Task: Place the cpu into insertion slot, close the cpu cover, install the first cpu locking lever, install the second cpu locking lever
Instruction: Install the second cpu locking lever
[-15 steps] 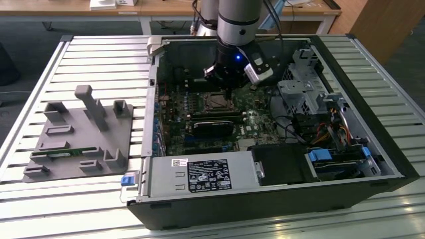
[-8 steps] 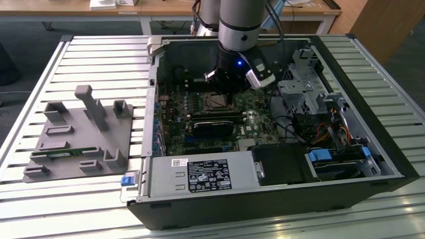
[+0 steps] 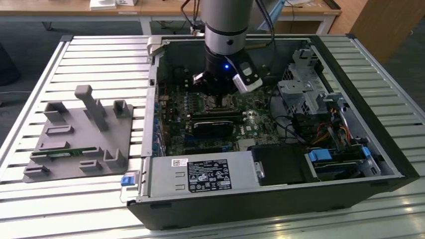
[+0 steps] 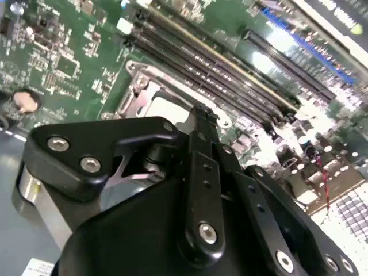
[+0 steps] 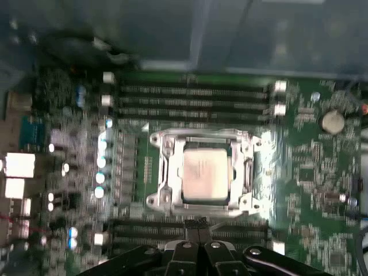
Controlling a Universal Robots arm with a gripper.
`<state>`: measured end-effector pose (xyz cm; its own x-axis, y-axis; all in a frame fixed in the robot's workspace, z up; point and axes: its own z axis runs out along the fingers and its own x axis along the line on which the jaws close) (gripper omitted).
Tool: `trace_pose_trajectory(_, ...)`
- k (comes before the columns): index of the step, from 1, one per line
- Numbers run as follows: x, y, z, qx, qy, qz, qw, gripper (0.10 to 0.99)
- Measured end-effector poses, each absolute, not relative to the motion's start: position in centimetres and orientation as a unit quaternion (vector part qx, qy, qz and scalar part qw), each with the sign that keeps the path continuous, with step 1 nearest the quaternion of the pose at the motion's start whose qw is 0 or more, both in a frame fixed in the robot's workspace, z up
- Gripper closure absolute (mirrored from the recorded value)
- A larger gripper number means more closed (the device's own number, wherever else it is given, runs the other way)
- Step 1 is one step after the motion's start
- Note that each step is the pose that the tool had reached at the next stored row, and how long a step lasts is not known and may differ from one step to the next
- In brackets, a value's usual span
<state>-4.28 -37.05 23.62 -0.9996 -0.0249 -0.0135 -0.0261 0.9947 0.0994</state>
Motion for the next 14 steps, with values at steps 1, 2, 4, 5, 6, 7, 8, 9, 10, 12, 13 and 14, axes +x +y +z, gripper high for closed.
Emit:
trace_pose_trajectory(1,-4.3,-37.3,23.6,-0.013,0.998,0.054,0.006,0.976)
trace_pose_trajectory(2,-4.3,-37.5,23.6,-0.013,0.998,0.054,0.006,0.976)
trace_pose_trajectory(4,-4.5,-37.9,23.6,-0.013,0.998,0.054,0.006,0.976)
trace_pose_trajectory(5,-4.7,-38.0,23.6,-0.013,0.998,0.054,0.006,0.976)
trace_pose_trajectory(6,-4.9,-38.1,23.6,-0.013,0.998,0.054,0.006,0.976)
trace_pose_trajectory(7,-5.2,-38.2,23.5,-0.013,0.998,0.054,0.006,0.976)
trace_pose_trajectory(8,-5.5,-38.2,23.5,-0.013,0.998,0.054,0.006,0.976)
trace_pose_trajectory(9,-5.6,-38.3,23.3,-0.013,0.998,0.054,0.006,0.976)
trace_pose_trajectory(10,-5.7,-38.3,23.2,-0.013,0.998,0.054,0.006,0.976)
trace_pose_trajectory(12,-5.7,-38.3,22.8,-0.013,0.998,0.054,0.006,0.976)
trace_pose_trajectory(13,-5.7,-38.3,22.6,-0.013,0.998,0.054,0.006,0.976)
trace_pose_trajectory(14,-5.7,-38.3,22.4,-0.013,0.998,0.054,0.006,0.976)
